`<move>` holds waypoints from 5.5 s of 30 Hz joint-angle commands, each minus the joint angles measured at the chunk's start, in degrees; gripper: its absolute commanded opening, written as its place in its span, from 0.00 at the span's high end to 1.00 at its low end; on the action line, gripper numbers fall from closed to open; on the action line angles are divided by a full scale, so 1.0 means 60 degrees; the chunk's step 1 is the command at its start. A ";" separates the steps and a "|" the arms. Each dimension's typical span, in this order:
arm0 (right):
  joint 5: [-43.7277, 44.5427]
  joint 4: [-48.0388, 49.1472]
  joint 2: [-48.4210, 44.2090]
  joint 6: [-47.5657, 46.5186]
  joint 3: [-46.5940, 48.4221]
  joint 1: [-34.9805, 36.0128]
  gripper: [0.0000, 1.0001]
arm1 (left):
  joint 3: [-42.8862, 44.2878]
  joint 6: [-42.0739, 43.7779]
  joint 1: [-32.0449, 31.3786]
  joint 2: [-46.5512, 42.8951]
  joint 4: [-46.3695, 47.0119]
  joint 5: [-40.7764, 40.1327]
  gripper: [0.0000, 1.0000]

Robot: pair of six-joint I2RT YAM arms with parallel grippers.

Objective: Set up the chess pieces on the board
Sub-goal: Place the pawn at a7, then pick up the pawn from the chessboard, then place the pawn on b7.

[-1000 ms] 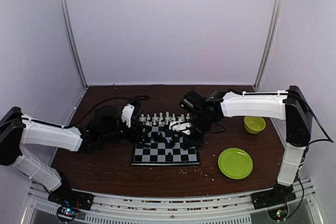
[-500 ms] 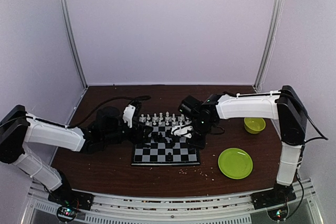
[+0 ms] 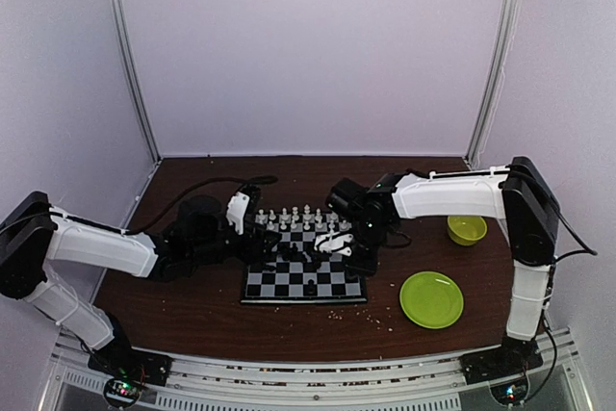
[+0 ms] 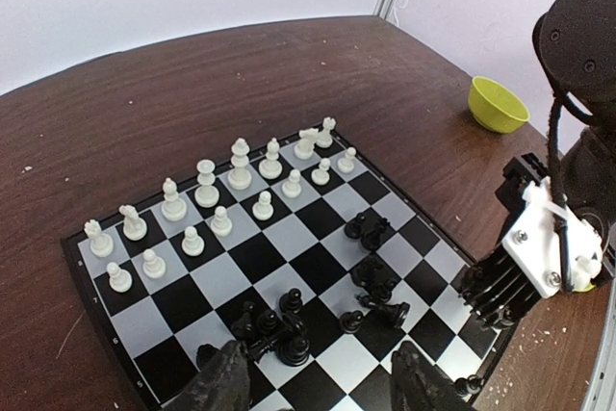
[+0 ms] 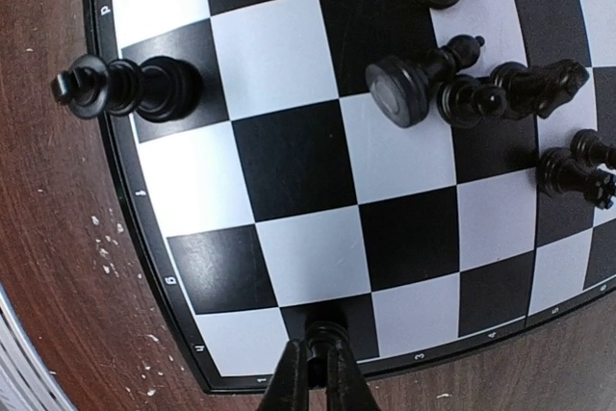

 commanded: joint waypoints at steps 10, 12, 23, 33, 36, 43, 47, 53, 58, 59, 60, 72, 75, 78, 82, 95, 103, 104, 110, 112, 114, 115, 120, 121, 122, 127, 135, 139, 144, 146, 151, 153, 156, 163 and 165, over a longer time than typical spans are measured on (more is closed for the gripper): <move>-0.0032 -0.0270 0.0017 0.0054 0.0377 0.0021 0.79 | 0.0330 -0.0004 0.0014 0.0145 0.0271 0.0226 0.48; -0.0070 -0.0328 -0.0074 0.0080 0.0452 0.0028 0.75 | 0.0388 0.0009 0.0012 0.0145 0.0199 0.0232 0.48; -0.0813 -0.0061 -0.2459 0.0348 -0.0432 -0.0937 0.69 | 0.2971 0.0050 -0.0166 0.1439 -0.3614 0.0408 0.52; -0.2854 0.1732 -0.4871 0.0849 -0.2791 -0.3751 0.70 | 0.6404 0.1717 -0.0516 0.3682 -0.6912 0.0479 0.56; -0.2963 0.1884 -0.5035 0.0805 -0.2923 -0.4157 0.70 | 0.7095 0.2043 -0.0516 0.4191 -0.7289 0.0551 0.55; -0.3119 0.1864 -0.4927 0.0576 -0.2955 -0.4375 0.71 | 0.8792 0.2339 -0.0516 0.5606 -0.8032 0.0681 0.61; -0.3108 0.1794 -0.4888 0.0468 -0.2933 -0.4382 0.72 | 0.9293 0.2407 -0.0516 0.6011 -0.8148 0.0602 0.64; -0.3088 0.1781 -0.4805 0.0436 -0.2934 -0.4374 0.72 | 0.9792 0.2380 -0.0508 0.6473 -0.8250 0.0450 0.66; -0.3108 0.1720 -0.4748 0.0422 -0.2892 -0.4374 0.73 | 1.0074 0.2267 -0.0515 0.6794 -0.8329 0.0354 0.67; -0.3107 0.1720 -0.4746 0.0416 -0.2902 -0.4374 0.73 | 1.0094 0.2278 -0.0516 0.6833 -0.8330 0.0368 0.67; -0.3101 0.1727 -0.4742 0.0415 -0.2903 -0.4374 0.73 | 1.0119 0.2292 -0.0514 0.6870 -0.8350 0.0391 0.67; -0.3148 0.1650 -0.4573 0.0382 -0.2861 -0.4382 0.73 | 1.0256 0.2355 -0.0510 0.7088 -0.8358 0.0322 0.68; -0.3163 0.1647 -0.4542 0.0376 -0.2862 -0.4374 0.73 | 1.0304 0.2288 -0.0514 0.7018 -0.8353 0.0216 0.68; -0.3178 0.1619 -0.4506 0.0361 -0.2861 -0.4376 0.73 | 0.9940 0.2149 -0.0501 0.6676 -0.7893 -0.0095 0.67; -0.3196 0.1590 -0.4450 0.0346 -0.2833 -0.4374 0.74 | 0.9908 0.2104 -0.0402 0.6605 -0.7695 0.0075 0.67; -0.3207 0.1517 -0.4287 0.0298 -0.2793 -0.4374 0.74 | 1.0352 0.2238 -0.0384 0.7154 -0.7928 0.0971 0.66; -0.3207 0.1486 -0.4259 0.0294 -0.2793 -0.4375 0.74 | 1.0486 0.2049 -0.0384 0.7386 -0.8012 0.0950 0.71; -0.3214 0.1493 -0.4256 0.0301 -0.2777 -0.4374 0.74 | 1.0505 0.2036 -0.0384 0.7409 -0.8029 0.0949 0.72; -0.3221 0.1456 -0.4243 0.0273 -0.2771 -0.4378 0.75 | 1.0578 0.1944 -0.0384 0.7540 -0.8059 0.0918 0.78; -0.3221 0.1444 -0.4250 0.0272 -0.2771 -0.4376 0.75 | 1.0604 0.1944 -0.0384 0.7570 -0.8088 0.0959 0.80; -0.3222 0.1449 -0.4243 0.0256 -0.2772 -0.4374 0.75 | 1.0597 0.1966 -0.0384 0.7550 -0.8103 0.0966 0.82; -0.3222 0.1450 -0.4236 0.0250 -0.2771 -0.4374 0.75 | 1.0597 0.1974 -0.0384 0.7525 -0.8104 0.0944 0.83; -0.3207 0.1427 -0.4214 0.0243 -0.2756 -0.4374 0.75 | 1.0485 0.2066 -0.0384 0.7226 -0.8089 0.0838 0.92; -0.3207 0.1427 -0.4214 0.0243 -0.2756 -0.4376 0.75 | 1.0473 0.2101 -0.0384 0.7120 -0.8097 0.0805 0.93; -0.3207 0.1431 -0.4203 0.0247 -0.2756 -0.4375 0.75 | 1.0448 0.2160 -0.0384 0.7013 -0.8114 0.0741 0.94; -0.3192 0.1427 -0.4181 0.0245 -0.2756 -0.4374 0.76 | 1.0124 0.2442 -0.0384 0.6016 -0.8105 0.0487 0.96; -0.3149 0.1431 -0.4134 0.0243 -0.2736 -0.4372 0.76 | 0.9104 0.2709 -0.0580 0.4556 -0.7278 0.1823 0.96; -0.3134 0.1446 -0.4141 0.0257 -0.2742 -0.4382 0.76 | 0.8655 0.3094 -0.0996 0.4420 -0.7078 0.2513 0.96; -0.3134 0.1443 -0.4124 0.0272 -0.2743 -0.4382 0.76 | 0.8342 0.3551 -0.1375 0.4634 -0.7312 0.2688 0.96; -0.3126 0.1443 -0.4126 0.0276 -0.2734 -0.4382 0.76 | 0.8180 0.3598 -0.1456 0.4694 -0.7349 0.2663 0.96; -0.3105 0.1435 -0.4109 0.0259 -0.2728 -0.4374 0.76 | 0.7895 0.3556 -0.1673 0.4980 -0.7168 0.2786 0.96; -0.3090 0.1428 -0.4120 0.0244 -0.2738 -0.4376 0.76 | 0.7887 0.3545 -0.1768 0.5174 -0.7165 0.2753 0.96; -0.3087 0.1434 -0.4129 0.0243 -0.2743 -0.4375 0.76 | 0.7820 0.3493 -0.1830 0.5382 -0.7119 0.2664 0.95; -0.3090 0.1418 -0.4089 0.0228 -0.2742 -0.4382 0.76 | 0.7875 0.3500 -0.1834 0.5695 -0.7050 0.2460 0.95; -0.3089 0.1413 -0.4096 0.0215 -0.2743 -0.4374 0.76 | 0.7921 0.3522 -0.1834 0.5784 -0.7061 0.2473 0.95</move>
